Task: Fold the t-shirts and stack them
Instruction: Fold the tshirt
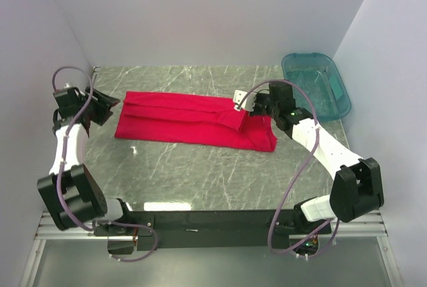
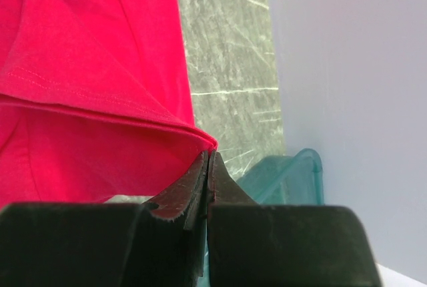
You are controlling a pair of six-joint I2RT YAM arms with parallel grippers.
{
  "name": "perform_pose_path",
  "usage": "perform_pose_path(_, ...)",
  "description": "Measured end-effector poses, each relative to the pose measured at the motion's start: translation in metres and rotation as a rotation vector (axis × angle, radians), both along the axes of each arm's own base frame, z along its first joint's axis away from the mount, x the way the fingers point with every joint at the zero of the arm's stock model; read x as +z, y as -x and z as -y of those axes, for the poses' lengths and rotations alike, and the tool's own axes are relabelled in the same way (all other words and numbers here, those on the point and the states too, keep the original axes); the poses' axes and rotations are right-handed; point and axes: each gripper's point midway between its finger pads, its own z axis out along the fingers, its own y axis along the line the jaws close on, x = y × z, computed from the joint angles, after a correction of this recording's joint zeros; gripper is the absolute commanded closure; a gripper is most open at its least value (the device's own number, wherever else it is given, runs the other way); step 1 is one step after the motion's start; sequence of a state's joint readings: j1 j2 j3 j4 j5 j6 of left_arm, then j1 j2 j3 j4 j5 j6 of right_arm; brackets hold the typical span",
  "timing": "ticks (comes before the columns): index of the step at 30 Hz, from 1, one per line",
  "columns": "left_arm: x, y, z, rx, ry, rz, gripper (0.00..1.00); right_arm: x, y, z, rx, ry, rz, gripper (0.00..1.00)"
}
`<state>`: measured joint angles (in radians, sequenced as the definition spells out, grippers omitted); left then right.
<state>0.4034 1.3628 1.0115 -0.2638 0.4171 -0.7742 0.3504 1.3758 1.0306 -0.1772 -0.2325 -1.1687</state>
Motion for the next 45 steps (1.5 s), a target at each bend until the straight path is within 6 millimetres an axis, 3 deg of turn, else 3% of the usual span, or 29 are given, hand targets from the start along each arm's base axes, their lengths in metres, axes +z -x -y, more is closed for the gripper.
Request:
perform_pose_path(9,-0.016,0.046,0.023,-0.055,-0.030,0.007,0.35,-0.015,-0.014,0.003,-0.026,0.018,-0.022,1.00)
perform_pose_path(18,-0.012,0.062,0.034,-0.095,-0.042,0.037,0.34,-0.022,-0.029,0.003,-0.044,0.027,-0.020,1.00)
perform_pose_path(32,-0.025,0.082,0.045,-0.121,-0.033,0.012,0.34,-0.024,-0.046,0.005,-0.079,0.030,-0.008,1.00)
perform_pose_path(36,-0.021,0.084,0.046,-0.125,-0.037,0.027,0.34,-0.031,-0.051,0.007,-0.110,0.025,-0.026,0.45)
perform_pose_path(41,-0.016,0.086,0.049,-0.134,-0.038,0.044,0.34,-0.051,-0.070,0.018,-0.228,0.024,-0.065,0.37)
perform_pose_path(45,-0.013,0.088,0.052,-0.142,-0.038,0.055,0.34,-0.059,-0.068,0.026,-0.305,-0.051,-0.157,0.37)
